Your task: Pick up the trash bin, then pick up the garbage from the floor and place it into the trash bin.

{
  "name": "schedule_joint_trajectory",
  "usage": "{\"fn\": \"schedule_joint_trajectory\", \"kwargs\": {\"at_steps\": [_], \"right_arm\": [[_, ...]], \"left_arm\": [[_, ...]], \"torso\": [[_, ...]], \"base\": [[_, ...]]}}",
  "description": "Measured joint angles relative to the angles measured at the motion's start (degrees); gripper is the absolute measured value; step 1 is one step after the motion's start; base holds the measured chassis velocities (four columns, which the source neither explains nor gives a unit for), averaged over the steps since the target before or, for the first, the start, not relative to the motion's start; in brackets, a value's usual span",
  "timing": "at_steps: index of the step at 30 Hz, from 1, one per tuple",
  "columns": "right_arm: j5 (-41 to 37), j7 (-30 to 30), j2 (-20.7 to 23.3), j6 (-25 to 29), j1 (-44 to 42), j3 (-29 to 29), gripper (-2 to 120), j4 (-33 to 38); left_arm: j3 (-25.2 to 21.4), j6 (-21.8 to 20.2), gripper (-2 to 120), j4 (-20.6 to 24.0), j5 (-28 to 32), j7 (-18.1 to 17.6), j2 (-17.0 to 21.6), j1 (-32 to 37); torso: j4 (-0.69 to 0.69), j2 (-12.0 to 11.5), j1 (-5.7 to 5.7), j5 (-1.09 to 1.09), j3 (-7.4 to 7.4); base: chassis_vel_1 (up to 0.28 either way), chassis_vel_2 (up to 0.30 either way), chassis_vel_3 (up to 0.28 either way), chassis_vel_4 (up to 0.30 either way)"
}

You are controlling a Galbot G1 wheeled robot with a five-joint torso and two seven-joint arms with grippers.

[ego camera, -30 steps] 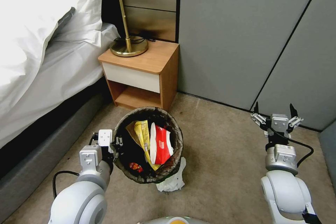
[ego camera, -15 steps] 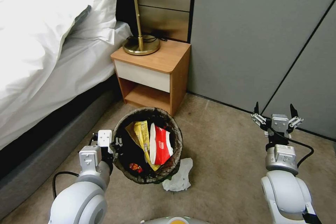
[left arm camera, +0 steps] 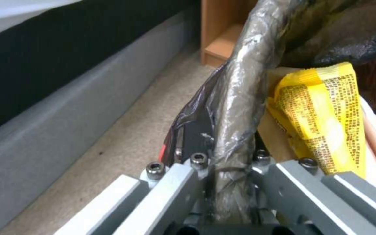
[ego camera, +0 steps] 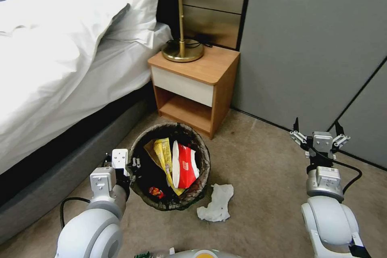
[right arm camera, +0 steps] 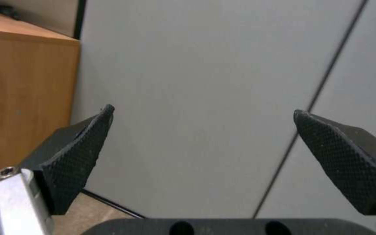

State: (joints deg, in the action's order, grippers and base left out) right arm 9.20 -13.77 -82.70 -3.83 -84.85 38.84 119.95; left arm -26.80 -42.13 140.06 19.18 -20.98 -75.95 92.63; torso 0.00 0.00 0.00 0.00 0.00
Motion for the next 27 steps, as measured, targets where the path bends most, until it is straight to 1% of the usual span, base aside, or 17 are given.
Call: {"fn": "schedule_joint_trajectory", "kwargs": {"at_steps": [27], "right_arm": [[-0.01, 0.84, 0.55, -0.02, 0.02, 0.08, 100, -0.32]], "left_arm": [[-0.05, 0.00, 0, -0.45, -0.08, 0.15, -0.09, -0.14]], "torso": [[0.01, 0.00, 0.00, 0.00, 0.00]], "base": [[0.050, 0.060, 0.055, 0.048]]}}
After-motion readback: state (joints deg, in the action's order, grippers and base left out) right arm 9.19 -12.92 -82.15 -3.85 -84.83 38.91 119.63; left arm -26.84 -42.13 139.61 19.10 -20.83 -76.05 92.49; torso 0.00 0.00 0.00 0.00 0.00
